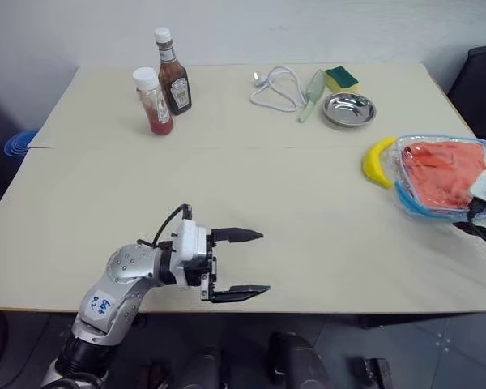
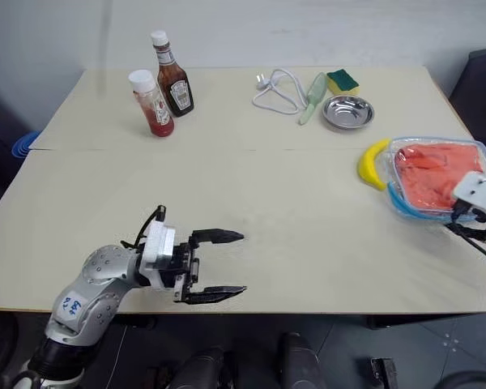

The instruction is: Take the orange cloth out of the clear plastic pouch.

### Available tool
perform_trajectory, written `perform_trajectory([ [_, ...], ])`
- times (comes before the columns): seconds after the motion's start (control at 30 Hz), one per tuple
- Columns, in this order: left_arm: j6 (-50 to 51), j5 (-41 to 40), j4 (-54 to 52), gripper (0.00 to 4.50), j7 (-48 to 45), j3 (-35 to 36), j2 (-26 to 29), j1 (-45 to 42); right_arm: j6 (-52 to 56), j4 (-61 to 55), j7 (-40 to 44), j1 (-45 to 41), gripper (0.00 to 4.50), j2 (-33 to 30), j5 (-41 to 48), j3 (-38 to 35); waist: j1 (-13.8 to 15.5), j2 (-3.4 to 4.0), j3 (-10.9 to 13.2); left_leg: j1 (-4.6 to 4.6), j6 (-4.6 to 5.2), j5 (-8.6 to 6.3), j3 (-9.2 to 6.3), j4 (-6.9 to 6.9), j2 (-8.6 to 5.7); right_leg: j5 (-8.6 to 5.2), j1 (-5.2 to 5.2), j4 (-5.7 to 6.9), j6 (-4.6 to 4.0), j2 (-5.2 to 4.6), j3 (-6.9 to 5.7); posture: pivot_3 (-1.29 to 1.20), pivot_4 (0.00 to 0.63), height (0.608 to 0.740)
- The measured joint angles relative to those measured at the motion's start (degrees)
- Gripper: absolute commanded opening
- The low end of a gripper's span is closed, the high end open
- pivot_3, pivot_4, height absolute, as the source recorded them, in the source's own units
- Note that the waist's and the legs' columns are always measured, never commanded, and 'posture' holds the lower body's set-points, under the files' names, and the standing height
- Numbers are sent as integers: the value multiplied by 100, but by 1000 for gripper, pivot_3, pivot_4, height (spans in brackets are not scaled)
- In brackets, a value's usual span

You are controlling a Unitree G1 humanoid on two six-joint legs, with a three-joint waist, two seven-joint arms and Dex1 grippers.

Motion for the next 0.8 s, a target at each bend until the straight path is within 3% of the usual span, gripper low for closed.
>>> perform_trajectory([
  [0.1, -1, 3, 20, 4500, 5, 0, -59, -5, -73, 60, -79, -54, 2873, 88, -16, -8, 9, 0, 0, -8, 0, 0, -3, 1, -1, 0, -3, 0, 0, -1, -3, 0, 150, 740],
  [0.37, -109, 82, 24, 4500, 251, 115, -106, 254, -251, 40, 652, 106, 165, 106, 396, -365, 18, 0, 0, -13, 1, 0, -14, 3, -1, 0, -1, 1, 1, -2, -13, 0, 150, 740],
  [0.5, -224, 172, 40, 4500, 464, 347, -113, 513, -326, -254, 1378, 497, 29, -169, 797, -674, 58, 0, 0, -14, 2, 0, -17, 3, -1, 0, -2, 1, 1, -3, -15, 0, 150, 740],
  [0.63, -319, 231, 80, 4500, 570, 592, -77, 845, 74, -1054, 2399, 1552, 29, -795, 1221, -912, 176, 0, 0, -16, 6, -2, -23, 4, -1, 0, 3, -3, 1, -7, -22, 0, 150, 740],
  [0.8, -387, 263, 294, 4500, 550, 638, -94, 867, 1465, -3770, 3130, 3836, 29, -901, 2452, -1900, 175, -3, -1, -11, 4, -4, -25, 11, 3, 0, 7, -5, 1, -4, -23, 0, 150, 740],
])
